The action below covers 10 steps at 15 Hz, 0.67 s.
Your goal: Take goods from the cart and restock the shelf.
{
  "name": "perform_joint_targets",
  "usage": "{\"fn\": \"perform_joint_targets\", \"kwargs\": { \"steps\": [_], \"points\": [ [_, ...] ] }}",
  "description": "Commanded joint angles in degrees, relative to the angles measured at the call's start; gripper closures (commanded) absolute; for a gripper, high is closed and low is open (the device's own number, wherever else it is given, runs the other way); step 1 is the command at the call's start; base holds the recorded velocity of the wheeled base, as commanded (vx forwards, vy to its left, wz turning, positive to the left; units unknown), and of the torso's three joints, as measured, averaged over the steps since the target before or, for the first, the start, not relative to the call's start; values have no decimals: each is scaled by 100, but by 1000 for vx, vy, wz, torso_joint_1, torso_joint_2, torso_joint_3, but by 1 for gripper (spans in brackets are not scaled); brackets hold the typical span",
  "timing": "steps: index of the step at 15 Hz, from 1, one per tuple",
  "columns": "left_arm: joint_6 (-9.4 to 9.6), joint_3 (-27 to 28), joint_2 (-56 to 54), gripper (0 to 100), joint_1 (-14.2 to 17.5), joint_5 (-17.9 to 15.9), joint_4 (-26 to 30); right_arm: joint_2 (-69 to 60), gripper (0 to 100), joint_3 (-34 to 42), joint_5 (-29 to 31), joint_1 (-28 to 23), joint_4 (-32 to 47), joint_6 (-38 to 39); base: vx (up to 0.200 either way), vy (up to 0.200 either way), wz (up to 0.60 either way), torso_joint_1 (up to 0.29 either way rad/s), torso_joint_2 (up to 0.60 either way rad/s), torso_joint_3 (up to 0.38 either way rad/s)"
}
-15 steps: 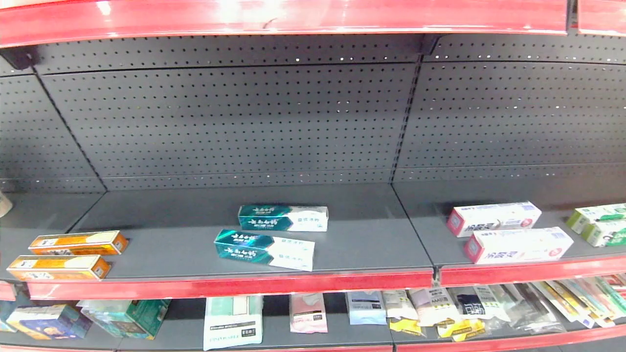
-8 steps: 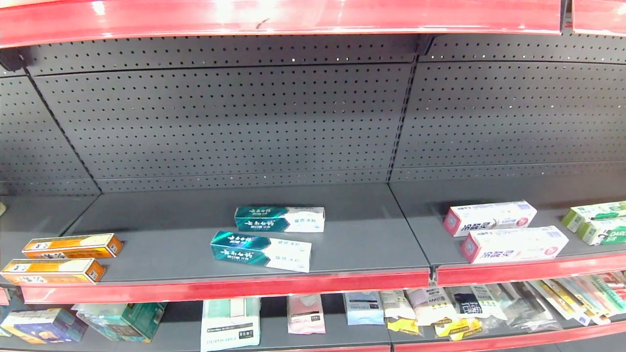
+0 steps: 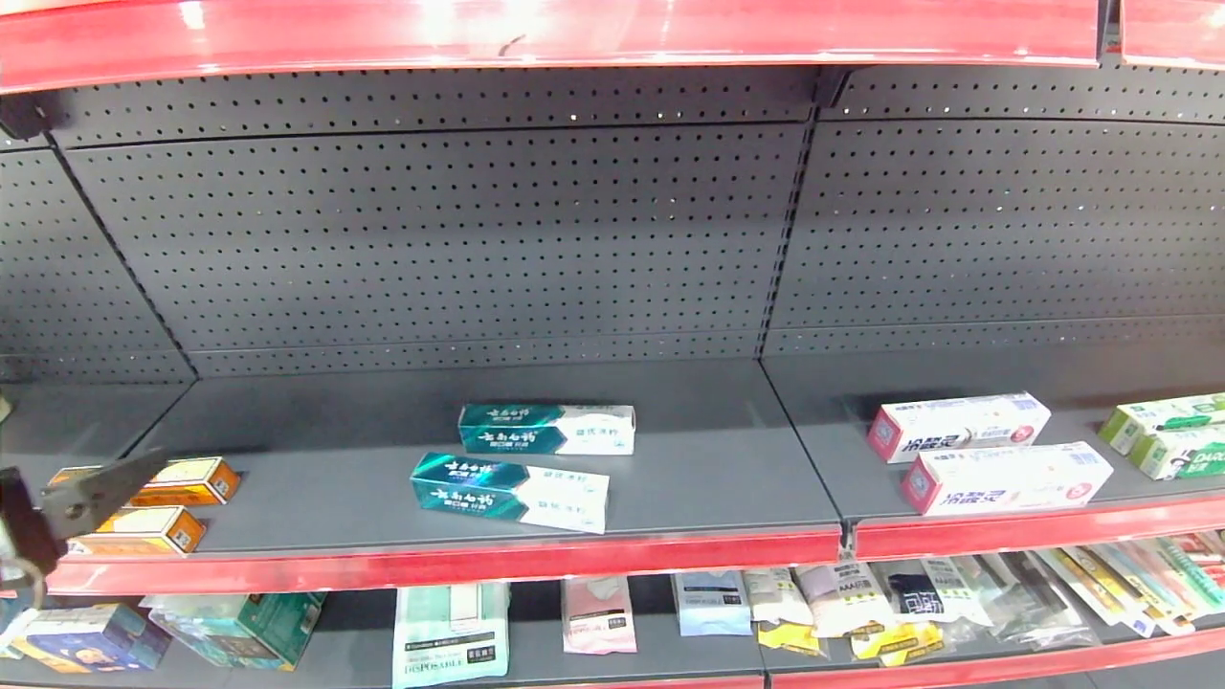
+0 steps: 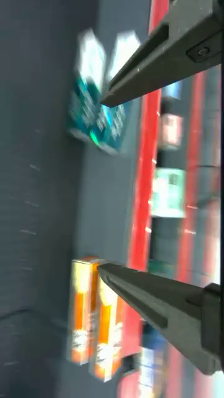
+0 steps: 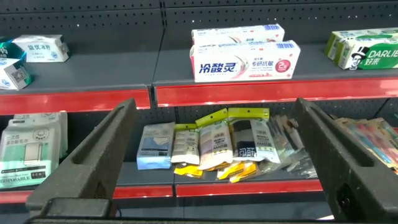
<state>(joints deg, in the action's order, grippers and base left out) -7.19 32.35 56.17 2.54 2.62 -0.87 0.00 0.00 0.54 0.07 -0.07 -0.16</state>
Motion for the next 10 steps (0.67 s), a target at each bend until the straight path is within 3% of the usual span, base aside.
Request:
{"fn": "perform_joint_targets", "kwargs": {
  "steps": [1, 3, 5, 10],
  "points": [
    [-37, 403, 2029, 0, 80, -341, -19, 9, 0, 0, -1, 1, -1, -2, 0, 0, 0, 0, 0, 0],
    [-28, 456, 2433, 0, -16, -1036, -19, 9, 0, 0, -1, 1, -1, -2, 0, 0, 0, 0, 0, 0],
    [-28, 561, 2820, 0, -78, -1361, -19, 9, 0, 0, -1, 1, -1, -2, 0, 0, 0, 0, 0, 0],
    [-37, 1344, 3822, 0, -508, -1449, -19, 9, 0, 0, -1, 1, -1, -2, 0, 0, 0, 0, 0, 0]
  ]
}}
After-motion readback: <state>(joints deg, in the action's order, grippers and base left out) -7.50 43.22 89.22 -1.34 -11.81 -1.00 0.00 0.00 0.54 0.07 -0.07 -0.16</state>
